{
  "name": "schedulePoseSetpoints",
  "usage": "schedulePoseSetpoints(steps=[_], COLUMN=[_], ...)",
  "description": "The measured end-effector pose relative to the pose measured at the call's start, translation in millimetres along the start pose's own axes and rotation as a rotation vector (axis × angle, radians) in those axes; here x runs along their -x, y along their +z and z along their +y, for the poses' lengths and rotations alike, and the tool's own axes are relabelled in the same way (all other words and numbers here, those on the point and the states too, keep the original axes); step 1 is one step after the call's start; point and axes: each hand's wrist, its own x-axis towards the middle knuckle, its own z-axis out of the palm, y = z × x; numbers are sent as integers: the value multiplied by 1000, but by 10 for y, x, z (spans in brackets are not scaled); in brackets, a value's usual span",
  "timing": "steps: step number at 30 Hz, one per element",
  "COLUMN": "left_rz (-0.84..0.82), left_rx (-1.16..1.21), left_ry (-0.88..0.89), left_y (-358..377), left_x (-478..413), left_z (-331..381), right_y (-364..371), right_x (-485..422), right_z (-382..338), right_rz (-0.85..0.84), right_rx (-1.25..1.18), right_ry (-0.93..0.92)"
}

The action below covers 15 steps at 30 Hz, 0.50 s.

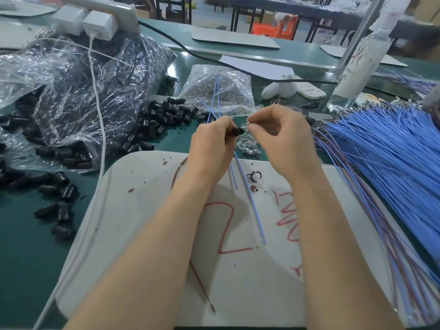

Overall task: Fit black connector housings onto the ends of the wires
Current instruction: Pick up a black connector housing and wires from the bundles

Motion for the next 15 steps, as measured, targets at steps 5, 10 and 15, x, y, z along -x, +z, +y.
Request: schedulePoseSetpoints(steps=[5, 10, 15], left_rz=[-8, -14, -25], left_rx=[-29, -67, -183], left_ry=[19, -14, -25], left_y=[-14, -16, -7], left_x=[17, 19, 19], left_z=[27, 60, 86], right_y=[19, 57, 84], right_x=[8, 19, 26], right_z=[23, -7, -16], right_rz=[-6, 34, 63], right_rx=[76, 159, 181], right_ry=[-18, -75, -99])
